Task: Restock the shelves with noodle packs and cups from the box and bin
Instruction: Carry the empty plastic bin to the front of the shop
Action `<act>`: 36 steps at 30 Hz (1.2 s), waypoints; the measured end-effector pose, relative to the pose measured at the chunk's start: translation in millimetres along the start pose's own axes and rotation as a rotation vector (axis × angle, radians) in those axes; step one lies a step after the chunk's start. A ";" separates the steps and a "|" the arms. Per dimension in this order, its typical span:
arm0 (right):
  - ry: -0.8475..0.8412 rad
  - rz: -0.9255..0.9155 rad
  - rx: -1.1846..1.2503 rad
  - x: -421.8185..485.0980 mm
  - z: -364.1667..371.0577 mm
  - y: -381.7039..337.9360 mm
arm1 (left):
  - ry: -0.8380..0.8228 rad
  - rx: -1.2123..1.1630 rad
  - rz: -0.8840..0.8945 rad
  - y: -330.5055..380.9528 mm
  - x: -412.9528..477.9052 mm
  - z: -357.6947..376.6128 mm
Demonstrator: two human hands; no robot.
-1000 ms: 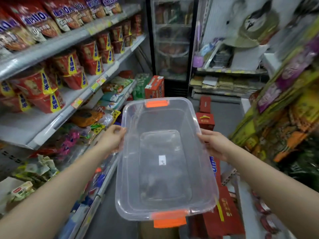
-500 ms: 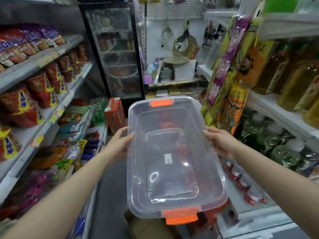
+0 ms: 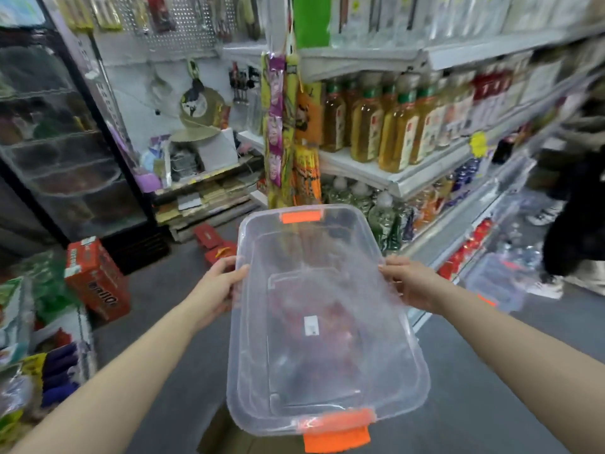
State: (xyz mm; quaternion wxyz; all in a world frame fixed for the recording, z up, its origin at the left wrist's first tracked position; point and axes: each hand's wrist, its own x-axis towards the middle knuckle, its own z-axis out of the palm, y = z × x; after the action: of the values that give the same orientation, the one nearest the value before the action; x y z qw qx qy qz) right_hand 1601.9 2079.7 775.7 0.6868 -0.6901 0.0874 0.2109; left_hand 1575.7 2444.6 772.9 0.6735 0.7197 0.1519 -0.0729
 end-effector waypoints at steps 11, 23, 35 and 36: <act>0.362 0.014 0.182 -201.7 -176.9 82.5 | -0.382 0.191 0.079 16.4 -15.5 239.8; 0.934 0.010 0.447 -481.4 -283.5 188.2 | -0.939 0.357 0.112 -13.0 -172.6 550.9; 1.341 -0.048 0.684 -597.4 -347.8 255.5 | -1.425 0.535 0.189 -15.3 -273.1 772.2; 1.371 -0.059 0.698 -601.3 -354.9 257.4 | -1.455 0.548 0.202 -13.8 -279.1 791.9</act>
State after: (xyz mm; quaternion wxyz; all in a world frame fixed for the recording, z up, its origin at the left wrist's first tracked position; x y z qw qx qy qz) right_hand 1018.3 1618.0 776.9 0.6625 -0.4117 0.5366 -0.3220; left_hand 1387.0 1626.3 781.2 0.4055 0.6418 -0.4174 -0.4994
